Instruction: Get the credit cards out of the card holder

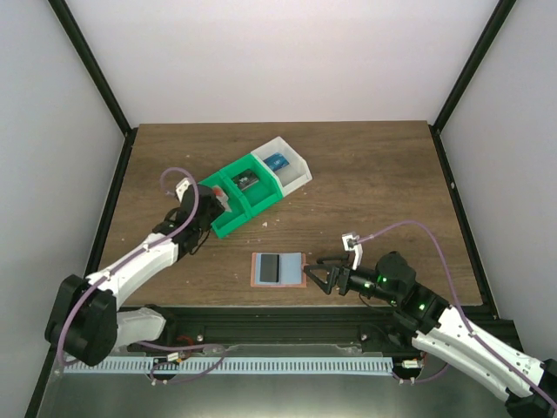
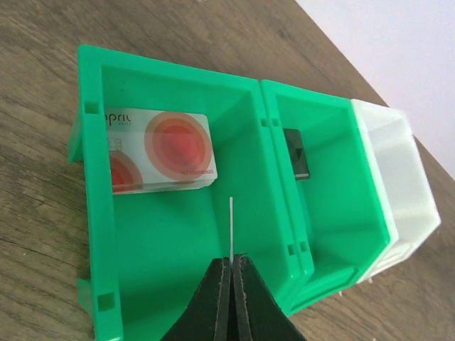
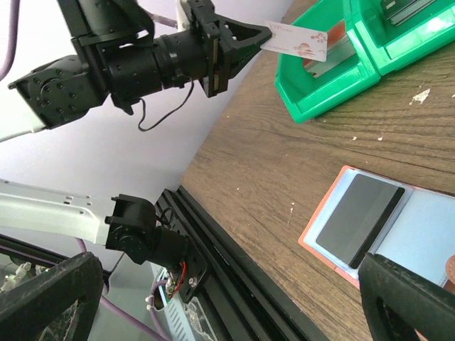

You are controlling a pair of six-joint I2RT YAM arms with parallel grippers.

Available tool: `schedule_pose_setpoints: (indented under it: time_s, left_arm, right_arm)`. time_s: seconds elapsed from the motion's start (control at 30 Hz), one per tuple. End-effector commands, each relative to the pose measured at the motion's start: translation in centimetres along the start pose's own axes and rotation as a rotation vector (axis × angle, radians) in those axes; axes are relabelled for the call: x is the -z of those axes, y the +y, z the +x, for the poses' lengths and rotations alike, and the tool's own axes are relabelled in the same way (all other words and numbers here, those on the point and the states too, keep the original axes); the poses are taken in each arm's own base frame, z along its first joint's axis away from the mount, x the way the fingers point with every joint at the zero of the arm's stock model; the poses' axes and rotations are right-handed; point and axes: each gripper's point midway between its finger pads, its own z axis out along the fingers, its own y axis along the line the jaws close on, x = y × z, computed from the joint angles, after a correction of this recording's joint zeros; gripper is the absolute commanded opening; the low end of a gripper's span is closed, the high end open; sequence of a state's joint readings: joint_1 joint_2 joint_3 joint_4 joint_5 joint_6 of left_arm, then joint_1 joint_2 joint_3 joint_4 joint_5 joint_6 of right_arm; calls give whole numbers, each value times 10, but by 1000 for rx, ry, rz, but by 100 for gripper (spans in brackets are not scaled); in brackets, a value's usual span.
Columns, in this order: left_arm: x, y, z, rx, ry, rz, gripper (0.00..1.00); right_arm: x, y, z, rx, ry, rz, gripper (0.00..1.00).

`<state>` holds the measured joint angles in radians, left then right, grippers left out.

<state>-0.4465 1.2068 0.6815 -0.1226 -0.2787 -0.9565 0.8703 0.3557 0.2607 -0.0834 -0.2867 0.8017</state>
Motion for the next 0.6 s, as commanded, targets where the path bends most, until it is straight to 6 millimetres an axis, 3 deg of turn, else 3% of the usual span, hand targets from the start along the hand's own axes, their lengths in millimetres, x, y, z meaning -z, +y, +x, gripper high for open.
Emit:
schedule_pose_setpoints:
  time_s: [0.0, 0.57]
  left_arm:
    - [-13, 5, -2, 26, -13, -57, 0]
    - [-52, 16, 13, -1, 18, -151, 0]
  right_arm:
    - [3, 7, -7, 23, -25, -10, 100]
    - [3, 10, -12, 53, -27, -3, 100]
